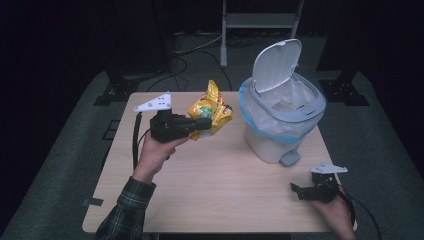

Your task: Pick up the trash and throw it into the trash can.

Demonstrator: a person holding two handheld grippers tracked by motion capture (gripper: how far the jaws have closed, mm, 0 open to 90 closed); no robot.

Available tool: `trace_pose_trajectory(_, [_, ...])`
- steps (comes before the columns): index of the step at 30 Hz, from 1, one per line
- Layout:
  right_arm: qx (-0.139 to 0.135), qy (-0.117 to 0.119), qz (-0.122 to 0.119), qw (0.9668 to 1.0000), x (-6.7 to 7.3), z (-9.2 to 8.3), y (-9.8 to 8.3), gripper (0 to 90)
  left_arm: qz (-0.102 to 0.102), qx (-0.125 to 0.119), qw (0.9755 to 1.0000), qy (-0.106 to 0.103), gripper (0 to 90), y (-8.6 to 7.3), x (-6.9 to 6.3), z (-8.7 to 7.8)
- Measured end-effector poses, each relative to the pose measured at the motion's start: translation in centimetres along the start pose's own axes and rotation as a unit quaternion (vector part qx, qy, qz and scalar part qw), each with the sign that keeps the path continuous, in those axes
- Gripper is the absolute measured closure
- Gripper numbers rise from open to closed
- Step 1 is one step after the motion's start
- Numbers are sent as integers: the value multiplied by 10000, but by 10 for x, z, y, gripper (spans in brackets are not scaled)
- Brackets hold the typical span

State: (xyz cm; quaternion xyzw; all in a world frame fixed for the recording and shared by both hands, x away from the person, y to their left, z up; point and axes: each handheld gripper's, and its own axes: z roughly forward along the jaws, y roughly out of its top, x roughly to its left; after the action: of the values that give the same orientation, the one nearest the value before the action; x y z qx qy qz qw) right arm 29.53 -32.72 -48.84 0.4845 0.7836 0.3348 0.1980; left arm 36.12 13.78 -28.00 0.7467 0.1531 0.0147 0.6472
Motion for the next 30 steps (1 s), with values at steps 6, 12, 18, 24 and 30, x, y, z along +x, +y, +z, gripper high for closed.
trace_pose_trajectory(6, [0, 0, 0, 10000, 0, 0, 0, 23, 73, -90, 9998, -165, 890, 15, -5, 7])
trace_pose_trajectory(12, [1, 2, -2, 10000, 0, 0, 0, 23, 192, -98, 9994, -268, 890, 29, -8, 17])
trace_pose_trajectory(18, [-1, 1, -10, 10000, 0, 0, 0, 23, 245, -157, 9989, -362, 890, 40, -10, 27])
trace_pose_trajectory(24, [2, 3, -4, 10000, 0, 0, 0, 23, 291, -178, 9982, -488, 890, 50, -8, 39])
trace_pose_trajectory(30, [1, 3, -4, 10000, 0, 0, 0, 23, 388, -161, 9973, -602, 890, 63, -6, 52])
